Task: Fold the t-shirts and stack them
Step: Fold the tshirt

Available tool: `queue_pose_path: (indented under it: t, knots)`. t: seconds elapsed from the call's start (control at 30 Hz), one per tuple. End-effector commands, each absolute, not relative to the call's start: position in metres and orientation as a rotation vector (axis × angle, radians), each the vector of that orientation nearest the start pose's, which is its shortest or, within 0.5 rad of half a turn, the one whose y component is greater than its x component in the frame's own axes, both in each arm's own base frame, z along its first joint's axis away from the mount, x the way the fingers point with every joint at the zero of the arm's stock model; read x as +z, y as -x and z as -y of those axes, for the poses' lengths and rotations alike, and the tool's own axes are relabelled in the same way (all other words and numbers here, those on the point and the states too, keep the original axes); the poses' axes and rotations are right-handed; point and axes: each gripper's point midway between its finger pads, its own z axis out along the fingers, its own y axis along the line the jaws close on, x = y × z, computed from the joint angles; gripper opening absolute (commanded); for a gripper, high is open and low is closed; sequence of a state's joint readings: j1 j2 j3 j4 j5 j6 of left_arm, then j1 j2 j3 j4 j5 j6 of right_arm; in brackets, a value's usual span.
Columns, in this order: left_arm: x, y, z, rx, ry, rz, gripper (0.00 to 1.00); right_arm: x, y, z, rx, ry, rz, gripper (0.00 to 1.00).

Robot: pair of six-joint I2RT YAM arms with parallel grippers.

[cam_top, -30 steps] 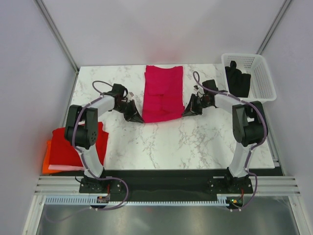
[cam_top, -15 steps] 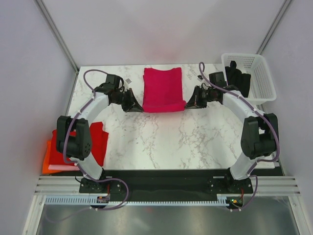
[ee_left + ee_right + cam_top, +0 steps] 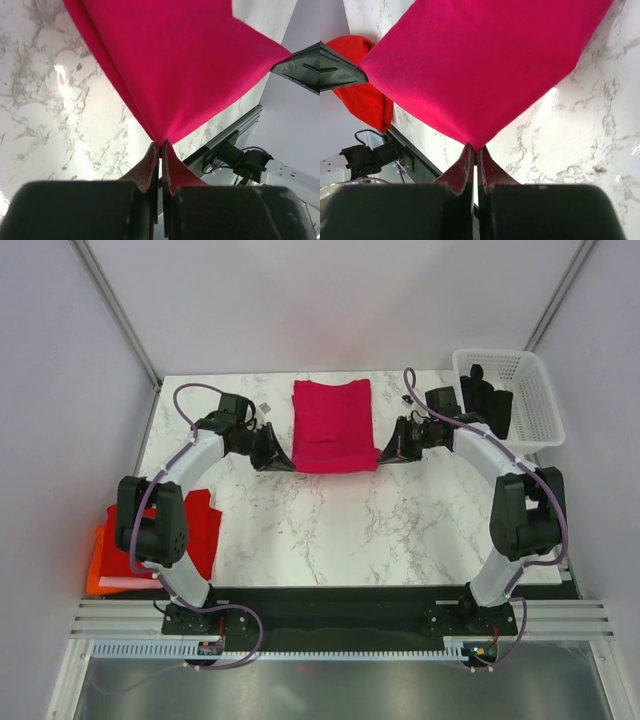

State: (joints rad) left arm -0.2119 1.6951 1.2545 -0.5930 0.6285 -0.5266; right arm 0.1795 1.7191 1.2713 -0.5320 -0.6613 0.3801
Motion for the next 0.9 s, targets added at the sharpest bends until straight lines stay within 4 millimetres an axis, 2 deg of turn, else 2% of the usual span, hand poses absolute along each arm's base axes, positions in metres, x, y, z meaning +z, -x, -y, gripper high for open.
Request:
queue_pose_path:
  t: [0.0,0.03,0.07,0.1,0.13,0.17,0.2,0.23,0.27,0.3,0.33,0.37,0.4,0.43,0.47,0.5,0.53,0.57,0.63,0.67,0.7,0.73,0.77,0.87]
  knots:
    - [0.162,-0.376,0.200,-1.055,0.123,-2.540,0.02,0.149,-0.398,-0.190,1.025,0.105,-2.462,0.00]
    - [0.164,-0.386,0.199,-1.035,0.113,-2.521,0.02,0.140,-0.407,-0.189,1.017,0.106,-2.471,0.00]
    - [0.165,-0.396,0.198,-1.023,0.105,-2.511,0.02,0.153,-0.423,-0.192,1.006,0.132,-2.426,0.00]
    - [0.168,-0.415,0.197,-1.005,0.082,-2.483,0.02,0.155,-0.435,-0.191,0.991,0.148,-2.404,0.00]
    - [0.167,-0.427,0.197,-0.987,0.068,-2.471,0.02,0.145,-0.447,-0.192,0.984,0.149,-2.409,0.00]
    - [0.169,-0.440,0.196,-0.971,0.051,-2.452,0.02,0.163,-0.467,-0.193,0.964,0.181,-2.348,0.00]
    - [0.191,-0.462,0.197,-0.951,-0.005,-2.376,0.02,0.165,-0.479,-0.192,0.946,0.204,-2.326,0.00]
    - [0.170,-0.480,0.197,-0.935,-0.012,-2.395,0.02,0.169,-0.503,-0.193,0.927,0.218,-2.287,0.00]
    - [0.172,-0.494,0.199,-0.921,-0.035,-2.373,0.02,0.171,-0.517,-0.193,0.911,0.228,-2.261,0.00]
    - [0.170,-0.521,0.202,-0.898,-0.069,-2.337,0.02,0.155,-0.534,-0.191,0.897,0.230,-2.263,0.00]
    - [0.172,-0.535,0.203,-0.880,-0.090,-2.305,0.02,0.176,-0.557,-0.190,0.869,0.245,-2.189,0.00]
    - [0.170,-0.551,0.203,-0.856,-0.110,-2.275,0.02,0.178,-0.570,-0.190,0.856,0.248,-2.160,0.00]
    - [0.191,-0.571,0.205,-0.811,-0.161,-2.191,0.02,0.181,-0.586,-0.190,0.840,0.252,-2.117,0.01]
    - [0.171,-0.588,0.202,-0.752,-0.153,-2.194,0.02,0.176,-0.608,-0.191,0.820,0.251,-2.083,0.08]
    - [0.172,-0.600,0.202,-0.718,-0.165,-2.160,0.02,0.177,-0.621,-0.191,0.805,0.250,-2.048,0.16]
    - [0.192,-0.617,0.202,-0.668,-0.199,-2.072,0.09,0.183,-0.637,-0.191,0.789,0.253,-1.984,0.27]
    - [0.177,-0.632,0.194,-0.581,-0.167,-2.077,0.25,0.181,-0.654,-0.192,0.786,0.223,-1.955,0.45]
    - [0.182,-0.638,0.195,-0.554,-0.177,-2.049,0.53,0.176,-0.667,-0.183,0.718,0.161,-1.953,0.52]
    - [0.193,-0.645,0.193,-0.496,-0.232,-1.992,0.61,0.176,-0.672,-0.179,0.687,0.147,-1.938,0.63]
    - [0.202,-0.645,0.191,-0.472,-0.226,-1.978,0.63,0.175,-0.670,-0.179,0.692,0.157,-1.942,0.64]
    - [0.199,-0.643,0.186,-0.452,-0.206,-1.994,0.63,0.190,-0.664,-0.178,0.702,0.167,-1.928,0.64]
    - [0.199,-0.643,0.178,-0.414,-0.181,-2.002,0.63,0.189,-0.659,-0.177,0.711,0.169,-1.938,0.65]
    - [0.198,-0.639,0.175,-0.393,-0.175,-2.014,0.64,0.171,-0.651,-0.175,0.723,0.159,-1.987,0.65]
    - [0.172,-0.616,0.167,-0.401,-0.175,-2.133,0.65,0.167,-0.626,-0.181,0.827,0.211,-2.025,0.63]
